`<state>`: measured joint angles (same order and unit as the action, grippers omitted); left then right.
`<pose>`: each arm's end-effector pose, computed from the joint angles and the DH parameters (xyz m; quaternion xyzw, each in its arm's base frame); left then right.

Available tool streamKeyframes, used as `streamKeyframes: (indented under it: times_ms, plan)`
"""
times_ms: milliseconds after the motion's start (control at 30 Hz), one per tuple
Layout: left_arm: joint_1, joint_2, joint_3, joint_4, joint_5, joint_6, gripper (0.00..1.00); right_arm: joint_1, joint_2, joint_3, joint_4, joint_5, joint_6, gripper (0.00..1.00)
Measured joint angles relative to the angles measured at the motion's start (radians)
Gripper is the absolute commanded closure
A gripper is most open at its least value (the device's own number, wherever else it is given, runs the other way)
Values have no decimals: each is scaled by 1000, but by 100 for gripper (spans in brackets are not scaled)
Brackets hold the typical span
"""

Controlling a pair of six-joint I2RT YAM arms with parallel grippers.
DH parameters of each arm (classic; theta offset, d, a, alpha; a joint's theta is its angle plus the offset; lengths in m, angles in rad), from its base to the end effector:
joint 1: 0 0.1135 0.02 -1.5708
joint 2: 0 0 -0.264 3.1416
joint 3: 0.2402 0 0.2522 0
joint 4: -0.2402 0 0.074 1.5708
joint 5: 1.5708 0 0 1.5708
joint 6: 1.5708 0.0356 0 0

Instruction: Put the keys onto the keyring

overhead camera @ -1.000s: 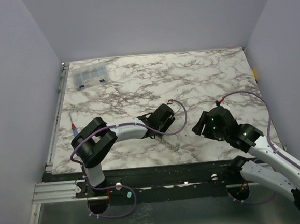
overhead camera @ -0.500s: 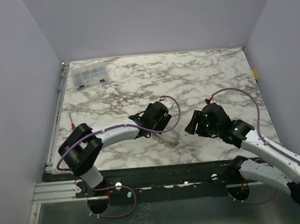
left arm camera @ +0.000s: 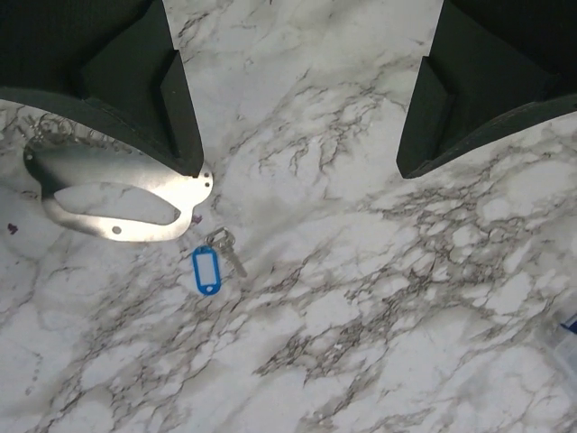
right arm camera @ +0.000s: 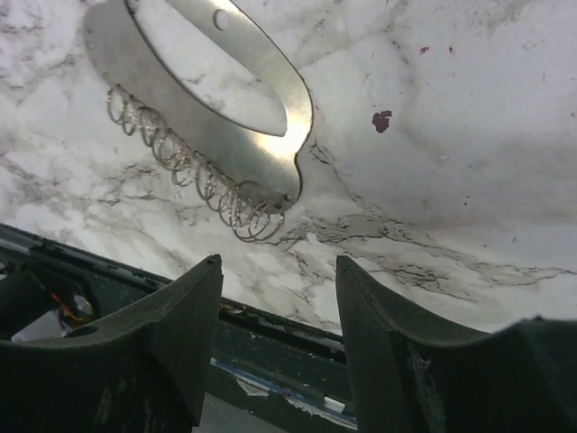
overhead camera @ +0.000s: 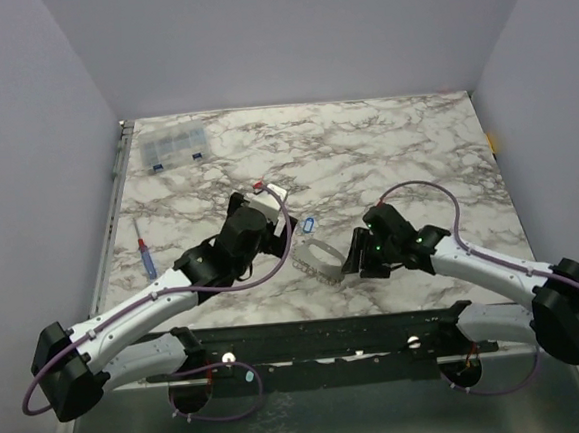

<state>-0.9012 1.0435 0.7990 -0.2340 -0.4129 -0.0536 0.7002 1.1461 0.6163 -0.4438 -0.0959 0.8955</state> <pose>0.1564 -0.1746 0.2915 0.2469 0.8062 -0.0780 0.5320 0.1618 0.1408 0.1915 0.0790 0.9515 0.2423 0.1724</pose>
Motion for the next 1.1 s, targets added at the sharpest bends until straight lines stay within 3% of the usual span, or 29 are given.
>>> streamKeyframes:
  times_ms: [233,567,1100]
  plan:
    - [3,-29,-90,-29,-15,2,1,61,194,70,-22,8,44,47]
    - [3,-60,-90,-30,-22,2,1,93,307,165,-43,39,73,57]
    - [3,-86,-90,-30,-27,2,1,111,317,184,-98,101,92,63]
